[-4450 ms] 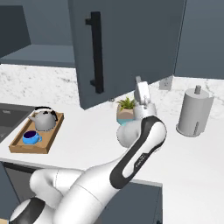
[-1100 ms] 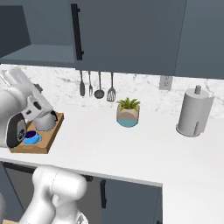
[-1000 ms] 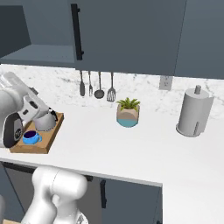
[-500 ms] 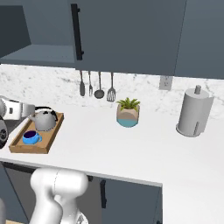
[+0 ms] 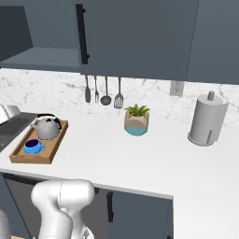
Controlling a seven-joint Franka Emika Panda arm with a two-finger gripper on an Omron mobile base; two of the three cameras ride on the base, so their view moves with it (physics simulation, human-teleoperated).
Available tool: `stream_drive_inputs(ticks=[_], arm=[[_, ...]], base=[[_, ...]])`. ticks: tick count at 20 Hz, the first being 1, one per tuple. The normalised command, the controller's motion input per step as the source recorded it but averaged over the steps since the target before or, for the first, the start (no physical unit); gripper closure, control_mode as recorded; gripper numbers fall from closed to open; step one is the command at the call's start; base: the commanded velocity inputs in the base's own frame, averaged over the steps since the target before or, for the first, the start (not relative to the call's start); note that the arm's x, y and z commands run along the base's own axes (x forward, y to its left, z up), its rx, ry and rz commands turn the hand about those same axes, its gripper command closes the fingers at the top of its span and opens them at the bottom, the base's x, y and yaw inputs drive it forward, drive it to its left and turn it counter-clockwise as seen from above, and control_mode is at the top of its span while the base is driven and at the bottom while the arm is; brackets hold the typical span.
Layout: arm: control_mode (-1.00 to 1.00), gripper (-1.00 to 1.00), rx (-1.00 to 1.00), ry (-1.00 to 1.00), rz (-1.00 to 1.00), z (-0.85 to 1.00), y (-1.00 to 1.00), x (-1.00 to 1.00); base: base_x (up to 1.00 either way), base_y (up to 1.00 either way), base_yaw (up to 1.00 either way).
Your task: Pick the kettle from the counter and place it on the tray. Then pick the mug from the cabinet and place it on the tray. Then close the cabinet doors.
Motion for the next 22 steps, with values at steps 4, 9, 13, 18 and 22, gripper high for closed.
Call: stream_drive_inputs(ticks=[4, 9, 13, 18, 22], arm=[[-1.00, 1.00, -0.61, -0.26, 0.37, -0.42, 0.39, -0.15], [-1.00, 1.00, -0.41, -0.46, 0.13, -0.32, 0.79, -0.31], [-1.00, 1.00, -0.21, -0.16, -0.01, -0.20, 0.73, 0.00], [-1.00, 1.00, -0.28, -0.04, -0.10, -0.12, 0.60, 0.00], [-1.00, 1.00, -0.15, -0.08, -0.13, 0.00, 0.83, -0.04]], base=[[0.00, 0.00, 0.00], [0.00, 0.00, 0.00], [0.00, 0.00, 0.00], [0.00, 0.00, 0.00], [0.00, 0.00, 0.00]])
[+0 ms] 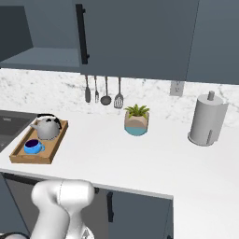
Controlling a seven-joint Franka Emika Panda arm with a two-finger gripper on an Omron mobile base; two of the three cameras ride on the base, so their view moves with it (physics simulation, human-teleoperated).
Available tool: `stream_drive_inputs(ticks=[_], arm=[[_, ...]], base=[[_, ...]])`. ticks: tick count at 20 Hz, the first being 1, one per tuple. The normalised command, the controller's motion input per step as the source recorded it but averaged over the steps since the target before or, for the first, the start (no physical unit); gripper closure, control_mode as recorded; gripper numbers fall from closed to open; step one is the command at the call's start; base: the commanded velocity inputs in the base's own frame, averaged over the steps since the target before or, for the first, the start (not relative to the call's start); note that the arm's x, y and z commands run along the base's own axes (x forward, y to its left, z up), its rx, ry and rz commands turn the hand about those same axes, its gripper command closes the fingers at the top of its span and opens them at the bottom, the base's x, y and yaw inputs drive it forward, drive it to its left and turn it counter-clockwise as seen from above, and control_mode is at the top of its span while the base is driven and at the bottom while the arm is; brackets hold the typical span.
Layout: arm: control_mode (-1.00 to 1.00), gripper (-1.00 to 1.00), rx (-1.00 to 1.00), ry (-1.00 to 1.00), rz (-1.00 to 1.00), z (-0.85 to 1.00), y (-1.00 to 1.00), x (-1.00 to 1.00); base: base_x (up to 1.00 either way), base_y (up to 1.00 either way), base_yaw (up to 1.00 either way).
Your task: Pick the kettle from the counter and place it on the tray. Then pick the mug from the cabinet and place it on the tray. Then close the cabinet doors.
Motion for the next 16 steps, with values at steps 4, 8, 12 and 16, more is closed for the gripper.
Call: stream_drive_inputs(ticks=[4, 8, 12, 16], arm=[[-1.00, 1.00, -0.17, -0.22, -0.21, -0.01, 0.77, -0.08], [-1.00, 1.00, -0.28, -0.30, -0.21, -0.09, 0.60, -0.01], [-1.00, 1.00, -0.22, -0.24, -0.19, 0.00, 0.60, 0.00], [-1.00, 1.00, -0.18, -0.20, -0.17, 0.02, 0.71, 0.00]], base=[[0.00, 0.00, 0.00], [0.00, 0.00, 0.00], [0.00, 0.00, 0.00], [0.00, 0.00, 0.00]])
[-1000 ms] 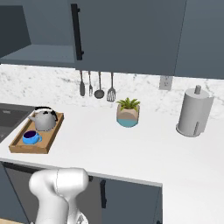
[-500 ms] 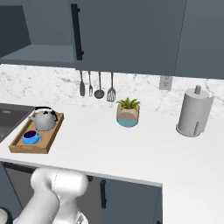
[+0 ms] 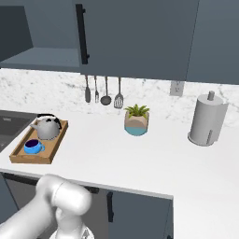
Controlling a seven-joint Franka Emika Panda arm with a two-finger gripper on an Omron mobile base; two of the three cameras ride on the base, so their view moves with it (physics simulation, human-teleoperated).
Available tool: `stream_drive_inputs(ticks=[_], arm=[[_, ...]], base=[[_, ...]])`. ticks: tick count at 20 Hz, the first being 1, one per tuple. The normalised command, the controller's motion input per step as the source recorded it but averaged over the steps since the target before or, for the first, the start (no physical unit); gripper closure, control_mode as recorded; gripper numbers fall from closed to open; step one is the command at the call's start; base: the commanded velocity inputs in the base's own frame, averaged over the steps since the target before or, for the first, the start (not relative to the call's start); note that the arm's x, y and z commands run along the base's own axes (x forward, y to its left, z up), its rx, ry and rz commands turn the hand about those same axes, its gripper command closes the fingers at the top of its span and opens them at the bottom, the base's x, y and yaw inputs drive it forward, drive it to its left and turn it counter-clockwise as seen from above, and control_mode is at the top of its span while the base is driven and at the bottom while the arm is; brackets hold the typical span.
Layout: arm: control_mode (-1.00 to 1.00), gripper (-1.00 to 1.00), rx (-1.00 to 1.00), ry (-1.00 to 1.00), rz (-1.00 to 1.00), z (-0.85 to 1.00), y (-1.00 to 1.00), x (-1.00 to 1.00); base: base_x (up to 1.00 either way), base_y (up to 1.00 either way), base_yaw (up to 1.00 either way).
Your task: Pick the kettle from the counter and place it on the tray. Then pick the mug from the cabinet and place it on the tray. Then close the cabinet doors.
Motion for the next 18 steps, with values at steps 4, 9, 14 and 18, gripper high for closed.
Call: stream_drive_inputs(ticks=[4, 9, 14, 18], arm=[[-1.00, 1.00, -0.10, -0.23, -0.15, 0.38, 0.46, 0.00], [-1.00, 1.00, 0.00, -0.23, -0.08, 0.87, 0.26, 0.06], [-1.00, 1.00, 0.00, -0.13, -0.02, 0.89, 0.01, 0.25], [-1.00, 1.00, 0.00, 0.00, 0.00, 0.26, -0.21, 0.51]], base=[[0.00, 0.00, 0.00], [0.00, 0.00, 0.00], [0.00, 0.00, 0.00], [0.00, 0.00, 0.00]])
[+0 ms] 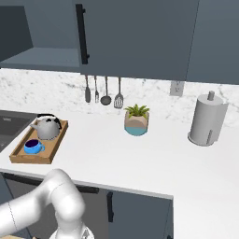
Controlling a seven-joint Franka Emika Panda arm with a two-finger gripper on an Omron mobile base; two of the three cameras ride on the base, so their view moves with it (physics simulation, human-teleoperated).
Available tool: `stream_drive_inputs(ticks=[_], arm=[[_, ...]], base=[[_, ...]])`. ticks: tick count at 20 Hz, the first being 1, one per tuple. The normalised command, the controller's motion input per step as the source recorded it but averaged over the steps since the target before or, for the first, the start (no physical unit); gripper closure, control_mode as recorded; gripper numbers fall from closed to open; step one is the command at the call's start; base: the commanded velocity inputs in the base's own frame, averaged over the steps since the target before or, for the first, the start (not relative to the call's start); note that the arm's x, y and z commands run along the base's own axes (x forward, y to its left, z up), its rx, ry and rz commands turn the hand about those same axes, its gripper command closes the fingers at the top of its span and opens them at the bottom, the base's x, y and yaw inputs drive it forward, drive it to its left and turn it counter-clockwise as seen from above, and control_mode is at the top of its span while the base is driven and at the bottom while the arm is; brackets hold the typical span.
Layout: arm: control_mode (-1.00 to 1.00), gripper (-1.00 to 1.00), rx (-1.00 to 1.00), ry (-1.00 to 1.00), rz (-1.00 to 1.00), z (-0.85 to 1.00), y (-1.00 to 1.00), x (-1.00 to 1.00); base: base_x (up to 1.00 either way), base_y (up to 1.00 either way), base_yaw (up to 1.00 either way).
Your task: Pick the kettle from the counter and place it on the tray. Then pick the mug from the cabinet and place it on the tray. Then close the cabinet doors.
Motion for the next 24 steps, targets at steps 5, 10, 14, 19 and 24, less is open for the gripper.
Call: stream_drive_inputs(ticks=[5, 10, 14, 19, 24], arm=[[-1.00, 1.00, 0.00, -0.03, -0.01, 0.06, -0.23, 0.57], [-1.00, 1.00, 0.04, -0.07, -0.03, 0.56, -0.47, 0.21], [-1.00, 1.00, 0.02, 0.00, -0.01, 0.53, -0.61, 0.16], [-1.00, 1.00, 0.01, 0.00, 0.00, 0.42, -0.90, 0.06], [-1.00, 1.00, 0.03, 0.00, 0.00, 0.40, -1.00, 0.00]], base=[[0.00, 0.00, 0.00], [0.00, 0.00, 0.00], [0.00, 0.00, 0.00], [0.00, 0.00, 0.00], [0.00, 0.00, 0.00]])
